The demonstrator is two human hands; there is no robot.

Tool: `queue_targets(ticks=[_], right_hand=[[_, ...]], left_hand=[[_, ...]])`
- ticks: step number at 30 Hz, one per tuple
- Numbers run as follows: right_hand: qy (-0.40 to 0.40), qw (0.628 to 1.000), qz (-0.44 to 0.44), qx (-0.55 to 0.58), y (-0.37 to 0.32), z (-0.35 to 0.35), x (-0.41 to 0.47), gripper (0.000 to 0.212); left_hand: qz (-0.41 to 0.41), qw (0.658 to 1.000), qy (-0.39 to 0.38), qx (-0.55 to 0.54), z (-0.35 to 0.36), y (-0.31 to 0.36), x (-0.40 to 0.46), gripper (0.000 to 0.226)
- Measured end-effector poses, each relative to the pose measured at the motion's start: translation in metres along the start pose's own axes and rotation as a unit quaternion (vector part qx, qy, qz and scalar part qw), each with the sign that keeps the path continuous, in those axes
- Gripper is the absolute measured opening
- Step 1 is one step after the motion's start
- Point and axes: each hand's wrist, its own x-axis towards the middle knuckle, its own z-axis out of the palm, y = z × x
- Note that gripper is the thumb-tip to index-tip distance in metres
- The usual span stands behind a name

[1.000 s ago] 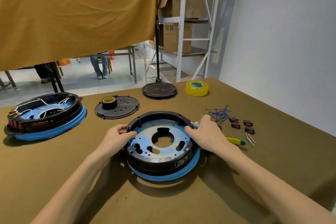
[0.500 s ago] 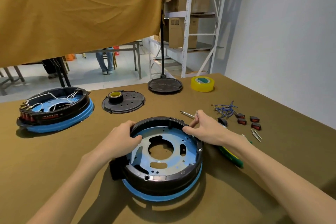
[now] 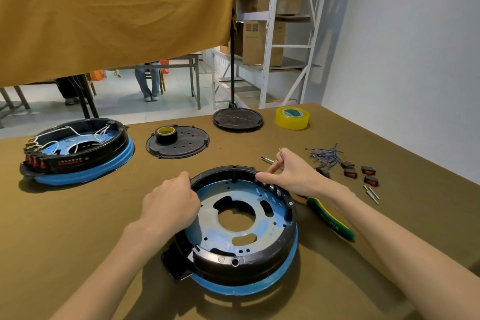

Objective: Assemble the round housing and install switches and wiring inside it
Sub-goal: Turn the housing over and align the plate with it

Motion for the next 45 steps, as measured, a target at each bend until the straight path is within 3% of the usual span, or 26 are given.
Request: queue_targets(ticks=[4, 8, 14, 18, 21, 26, 31, 34, 40, 45], right_hand=[[0.002, 1.000, 0.001, -0.003, 0.001, 0.000, 0.003, 0.053], [-0.003, 1.000, 0.006, 0.004, 0.011, -0.003, -0.001, 0.055], [-0.034, 0.997, 0.002, 0.063, 0.012, -0.007, -0.001, 0.060], [-0.017, 1.000, 0.006, 0.025, 0.006, -0.009, -0.001, 0.064], [-0.015, 0.998, 0.059, 0.024, 0.010, -0.017, -0.013, 0.068], [-0.070, 0.993, 0.089, -0.017, 0.015, -0.024, -0.039, 0.053], [-0.080, 0.985, 0.131, 0.075, 0.006, -0.034, -0.056, 0.044], [-0.087, 0.977, 0.141, 0.131, 0.007, -0.039, -0.065, 0.039], [-0.084, 0.951, 0.164, 0.249, 0.011, -0.041, -0.074, 0.034], [-0.075, 0.954, 0.155, 0.246, 0.011, -0.038, -0.080, 0.037]], left_hand=[[0.002, 1.000, 0.012, -0.010, 0.002, 0.000, -0.002, 0.008], [0.009, 0.996, -0.029, -0.086, 0.001, 0.003, -0.001, 0.012], [0.031, 0.994, -0.100, 0.018, -0.005, 0.003, -0.008, 0.016], [0.026, 0.994, -0.106, 0.031, -0.006, 0.003, -0.009, 0.018], [0.015, 0.995, -0.096, 0.031, -0.006, 0.003, -0.006, 0.018], [0.027, 0.996, -0.070, 0.053, -0.004, 0.004, -0.007, 0.016], [0.158, 0.984, 0.085, -0.016, -0.006, 0.026, -0.020, 0.024], [0.241, 0.967, 0.045, -0.075, -0.005, 0.050, -0.028, 0.025], [0.309, 0.938, -0.150, -0.040, 0.012, 0.050, -0.033, 0.034], [0.326, 0.932, -0.158, -0.023, 0.017, 0.049, -0.031, 0.043]])
